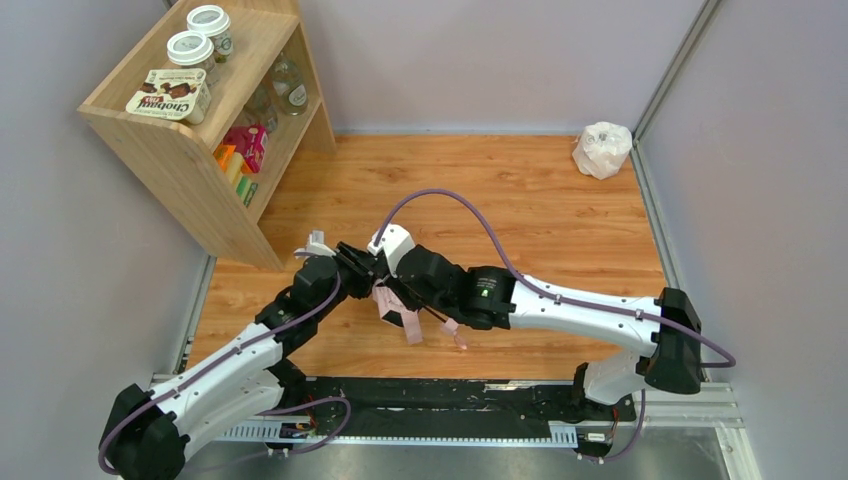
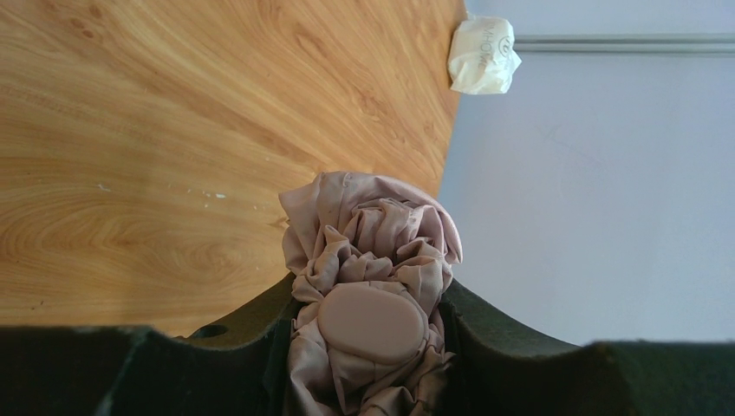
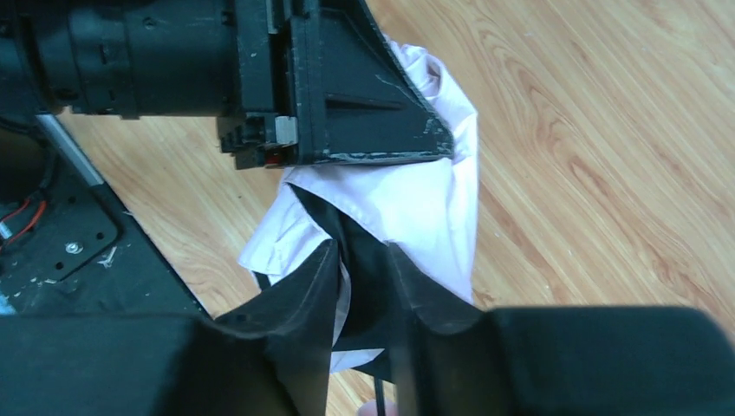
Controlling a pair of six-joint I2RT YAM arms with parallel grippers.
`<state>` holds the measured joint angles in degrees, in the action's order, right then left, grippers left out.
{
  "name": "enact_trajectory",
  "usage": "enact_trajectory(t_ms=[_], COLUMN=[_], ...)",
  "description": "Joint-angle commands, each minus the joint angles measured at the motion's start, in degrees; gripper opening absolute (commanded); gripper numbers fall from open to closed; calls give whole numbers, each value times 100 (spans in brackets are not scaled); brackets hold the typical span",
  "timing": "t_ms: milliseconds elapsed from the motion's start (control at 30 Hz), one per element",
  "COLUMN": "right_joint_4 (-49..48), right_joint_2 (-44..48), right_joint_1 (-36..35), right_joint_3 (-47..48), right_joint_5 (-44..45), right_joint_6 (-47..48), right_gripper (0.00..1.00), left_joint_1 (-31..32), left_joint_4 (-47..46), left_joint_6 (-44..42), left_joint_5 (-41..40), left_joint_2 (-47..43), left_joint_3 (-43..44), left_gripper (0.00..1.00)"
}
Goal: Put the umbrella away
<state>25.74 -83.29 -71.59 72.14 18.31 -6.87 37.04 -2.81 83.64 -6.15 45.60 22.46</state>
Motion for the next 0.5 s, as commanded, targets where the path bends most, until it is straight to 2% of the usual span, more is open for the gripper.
enact_trajectory(t_ms=[0,133,333,467], right_joint_4=[247,177,-130,-104], right_joint_2=[-73,84,462,323], right_joint_1=[-30,136,1234,1709], right_joint_3=[362,362,11,-60], right_joint_5=[903,571,-1985,-2296], right_joint_6=[134,-164,-1289,-1623], right_gripper=[22,0,0,0], left_joint_1=[14,14,14,14], left_joint_4=[-545,-869,-1625,-1759], left_joint_6=[223,223,223,162], left_joint_5=[140,193,343,448], left_joint_2=[-113,-175,-289,-307], left_joint_3=[-13,-162,-593,-576], left_gripper=[0,0,0,0])
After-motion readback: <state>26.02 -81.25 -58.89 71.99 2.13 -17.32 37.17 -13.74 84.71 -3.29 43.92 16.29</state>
